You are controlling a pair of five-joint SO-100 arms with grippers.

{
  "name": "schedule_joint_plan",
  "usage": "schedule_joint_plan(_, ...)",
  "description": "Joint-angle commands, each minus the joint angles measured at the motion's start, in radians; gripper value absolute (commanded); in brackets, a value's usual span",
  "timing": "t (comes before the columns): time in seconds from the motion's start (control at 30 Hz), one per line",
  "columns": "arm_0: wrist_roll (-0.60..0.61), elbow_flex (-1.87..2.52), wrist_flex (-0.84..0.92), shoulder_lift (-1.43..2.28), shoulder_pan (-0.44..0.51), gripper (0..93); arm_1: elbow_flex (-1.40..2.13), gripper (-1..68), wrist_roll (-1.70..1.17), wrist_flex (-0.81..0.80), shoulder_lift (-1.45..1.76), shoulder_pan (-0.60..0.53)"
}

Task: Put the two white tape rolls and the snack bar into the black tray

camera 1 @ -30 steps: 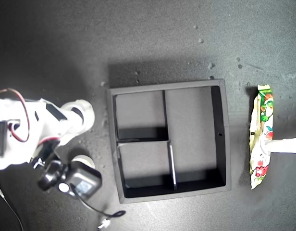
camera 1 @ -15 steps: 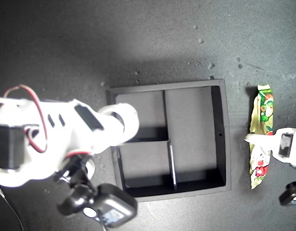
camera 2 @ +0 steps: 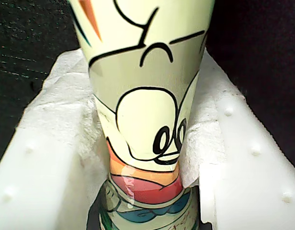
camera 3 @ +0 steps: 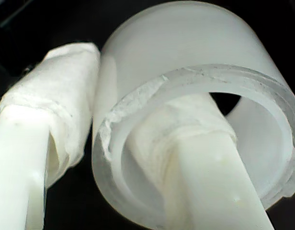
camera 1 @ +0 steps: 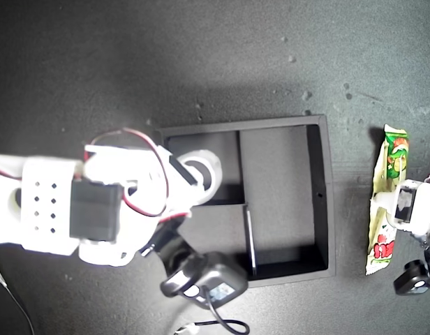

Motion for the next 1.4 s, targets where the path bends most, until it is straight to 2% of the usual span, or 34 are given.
schedule_joint_plan(0.0,-0.014,-0.114,0.052,-0.02,-0.002,1.0,-0.021,-0.2,0.011,0.014,0.009,0.002)
schedule_joint_plan(0.2,-0.034,-0.147,0.112,-0.025,0.015,19.0,-0.035,-0.2,0.008,0.041,0.009,0.005)
schedule_joint_plan(0.4,-0.049,-0.164,0.19,0.015,0.011,20.4,-0.083,-0.3,-0.005,0.118,0.011,0.015)
schedule_joint_plan(0.6,-0.069,-0.098,0.264,0.169,0.006,20.2,-0.282,-0.3,-0.101,0.348,0.021,0.081)
schedule_joint_plan(0.8,-0.169,0.184,0.272,0.443,0.015,18.7,-0.566,-0.3,-0.252,0.535,0.009,0.141)
schedule_joint_plan(0.97,-0.275,0.417,0.178,0.623,0.106,18.4,-0.747,-0.3,-0.342,0.549,0.006,0.173)
schedule_joint_plan(1.1,-0.367,0.595,0.041,0.715,0.219,17.9,-0.793,-0.4,-0.39,0.407,-0.011,0.206)
schedule_joint_plan(1.37,-0.505,0.736,-0.198,0.641,0.425,16.1,-1.121,-0.4,-0.408,0.364,-0.331,0.193)
